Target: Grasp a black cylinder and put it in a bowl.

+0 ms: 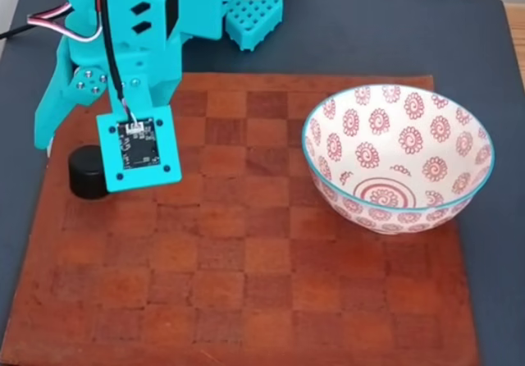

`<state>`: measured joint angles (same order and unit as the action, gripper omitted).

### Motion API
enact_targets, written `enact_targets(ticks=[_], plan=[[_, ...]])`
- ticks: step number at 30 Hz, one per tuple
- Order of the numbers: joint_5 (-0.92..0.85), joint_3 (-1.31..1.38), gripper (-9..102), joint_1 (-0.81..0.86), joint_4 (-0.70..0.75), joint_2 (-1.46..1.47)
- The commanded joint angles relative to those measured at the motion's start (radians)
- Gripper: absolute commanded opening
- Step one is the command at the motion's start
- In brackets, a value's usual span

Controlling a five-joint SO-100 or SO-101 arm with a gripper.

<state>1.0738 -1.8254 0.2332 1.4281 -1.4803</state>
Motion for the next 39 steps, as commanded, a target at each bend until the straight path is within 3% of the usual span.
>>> enact_targets(ticks=[1,10,34,39], plan=[[-0.003,0.041,40,0.005,-0.035,0.003],[-0.003,0.041,40,0.005,-0.107,0.064],[-0.002,0.041,39,0.057,-0.110,0.112],[-0.002,0.041,31,0.058,-0.110,0.112]])
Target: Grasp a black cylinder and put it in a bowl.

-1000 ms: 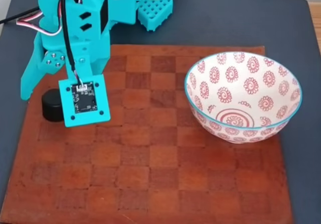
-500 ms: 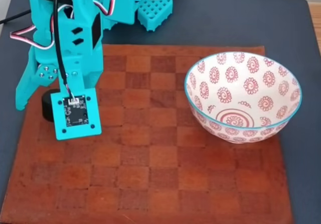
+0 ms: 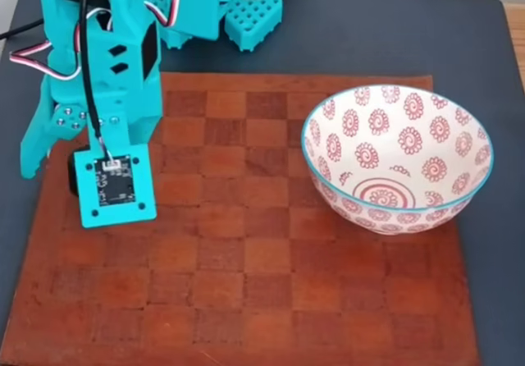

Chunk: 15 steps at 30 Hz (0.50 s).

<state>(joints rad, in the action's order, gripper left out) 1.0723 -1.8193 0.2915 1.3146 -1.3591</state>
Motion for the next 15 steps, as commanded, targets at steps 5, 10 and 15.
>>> enact_targets(ticks=[5,10,15], plan=[[0.000,0.032,27,0.000,-0.032,-0.008],[-0.002,0.032,27,0.000,-0.035,-0.008],[-0.020,0.029,27,0.000,-0.037,-0.008]])
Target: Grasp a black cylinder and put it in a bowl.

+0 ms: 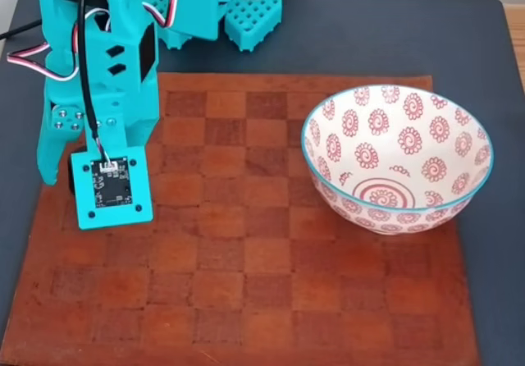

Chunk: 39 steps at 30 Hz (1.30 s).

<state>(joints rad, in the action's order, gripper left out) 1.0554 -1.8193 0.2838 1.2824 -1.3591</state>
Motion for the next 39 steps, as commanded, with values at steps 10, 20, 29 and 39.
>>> enact_targets(ticks=[10,20,29,39], plan=[[-0.003,0.017,27,0.025,-0.005,-0.006],[-0.005,0.017,21,0.028,-0.003,-0.006],[-0.002,0.017,20,0.028,0.005,-0.006],[0.008,0.015,19,0.028,0.011,-0.006]])
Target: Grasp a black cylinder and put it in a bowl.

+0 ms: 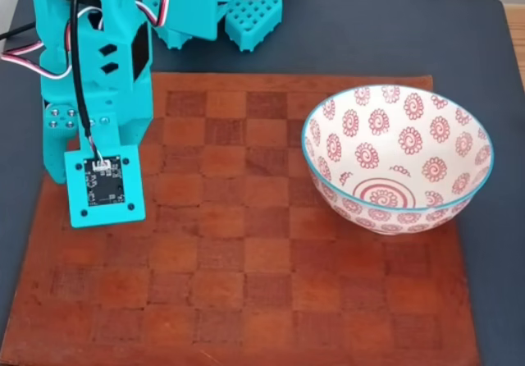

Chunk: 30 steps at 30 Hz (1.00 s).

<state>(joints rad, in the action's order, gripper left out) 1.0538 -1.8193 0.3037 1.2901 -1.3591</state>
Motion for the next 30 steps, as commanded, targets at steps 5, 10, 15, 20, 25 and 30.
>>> enact_targets(ticks=[5,10,15,20,25,30], plan=[[0.009,0.015,14,0.006,0.003,-0.006],[0.008,0.015,14,0.006,0.005,-0.006],[0.012,0.017,14,-0.005,0.018,-0.008],[0.014,0.041,14,-0.009,0.086,-0.028],[0.017,0.112,14,-0.043,0.184,-0.094],[0.037,0.206,14,-0.057,0.322,-0.175]])
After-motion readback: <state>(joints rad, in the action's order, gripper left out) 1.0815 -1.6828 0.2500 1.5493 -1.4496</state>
